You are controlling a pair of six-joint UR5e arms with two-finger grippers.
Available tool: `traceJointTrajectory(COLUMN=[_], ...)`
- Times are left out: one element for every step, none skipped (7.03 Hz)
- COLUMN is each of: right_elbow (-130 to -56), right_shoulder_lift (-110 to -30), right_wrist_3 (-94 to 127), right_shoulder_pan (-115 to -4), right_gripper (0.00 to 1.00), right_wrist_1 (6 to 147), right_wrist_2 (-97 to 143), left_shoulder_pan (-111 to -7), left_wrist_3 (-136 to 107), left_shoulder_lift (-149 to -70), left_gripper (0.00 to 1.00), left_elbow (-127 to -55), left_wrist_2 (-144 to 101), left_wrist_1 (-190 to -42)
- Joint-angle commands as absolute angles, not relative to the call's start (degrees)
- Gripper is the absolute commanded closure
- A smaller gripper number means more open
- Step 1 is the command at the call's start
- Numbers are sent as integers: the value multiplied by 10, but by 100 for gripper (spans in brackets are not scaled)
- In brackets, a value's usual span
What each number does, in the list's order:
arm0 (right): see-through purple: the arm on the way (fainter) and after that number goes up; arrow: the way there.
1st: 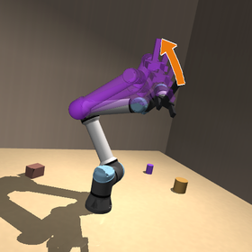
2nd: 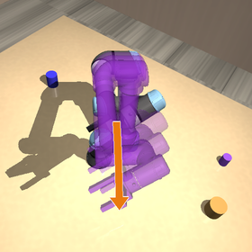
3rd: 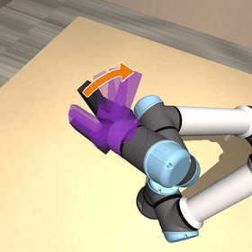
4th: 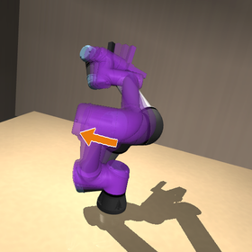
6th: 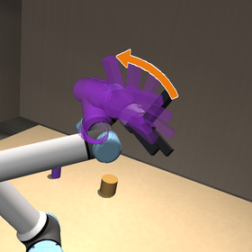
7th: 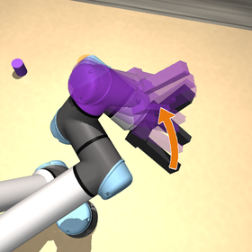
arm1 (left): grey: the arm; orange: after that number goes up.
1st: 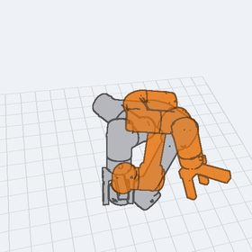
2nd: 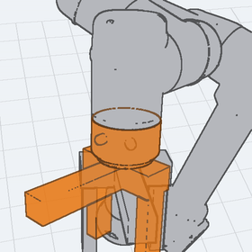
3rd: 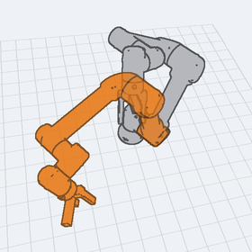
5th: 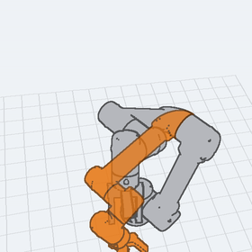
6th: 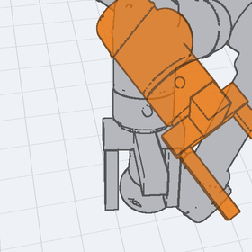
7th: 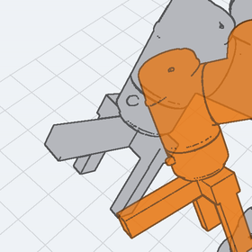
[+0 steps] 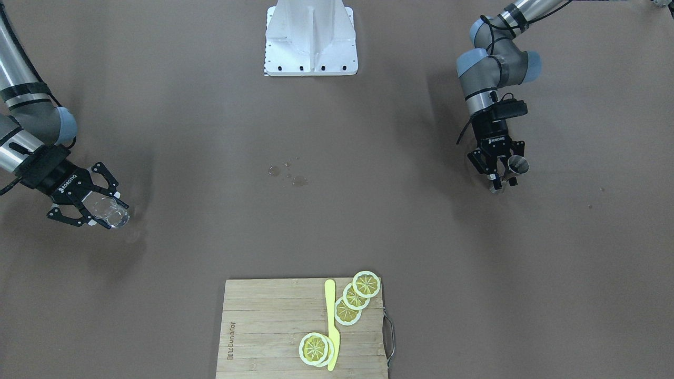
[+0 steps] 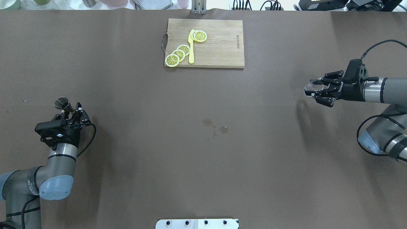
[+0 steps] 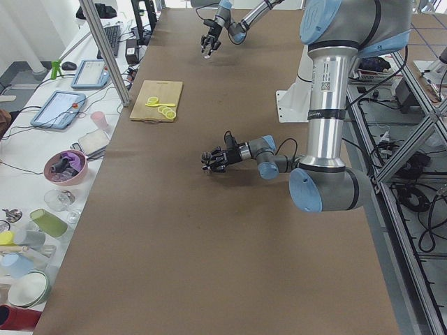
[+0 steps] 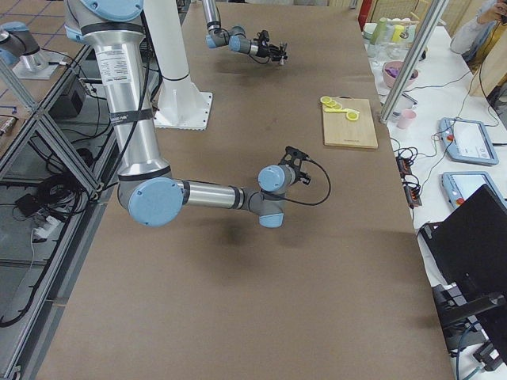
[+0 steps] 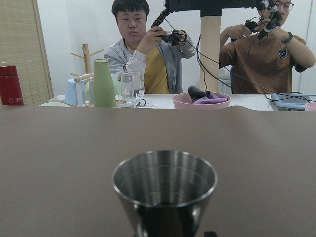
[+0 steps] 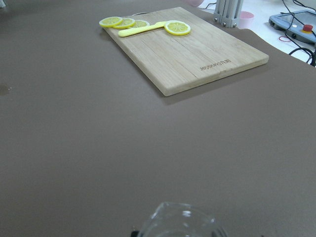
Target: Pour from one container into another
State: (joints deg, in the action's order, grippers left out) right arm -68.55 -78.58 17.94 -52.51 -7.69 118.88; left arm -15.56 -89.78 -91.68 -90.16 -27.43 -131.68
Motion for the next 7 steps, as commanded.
traceJointTrajectory(right_elbow=[-697,-697,-697,-705,-710,-710,-708], right_shoulder_lift=[-753,-744,-743,-743,-744,-747,-748], right_wrist_3=[177,163,160,161,160,160,160], right_shoulder_pan=[-565,-570,-571,-574,-585,-589,-590], right_gripper=[100,100,100,100,100,100,100], right_wrist_1=[-49,-48,-50,-48,-47,-48,-50], right_wrist_2=[1267,1294,1295,1295,1299,1301,1305], left_shoulder_pan=[-154,-154,-154,-155,-155,-155,-155], left_wrist_3=[-902,-900,-899,-897,-896,-861,-829], left_shoulder_lift=[-915,-914,-911,-911,-908,-907,-907], left_gripper=[78,83,100,100,100,100,100], left_elbow=[-907,-904,-908,-916,-930,-948,-970], left_wrist_2=[-256,-251,-250,-250,-257,-277,-300], left_wrist_1=[-1324,-1322,-1321,-1320,-1319,-1320,-1323])
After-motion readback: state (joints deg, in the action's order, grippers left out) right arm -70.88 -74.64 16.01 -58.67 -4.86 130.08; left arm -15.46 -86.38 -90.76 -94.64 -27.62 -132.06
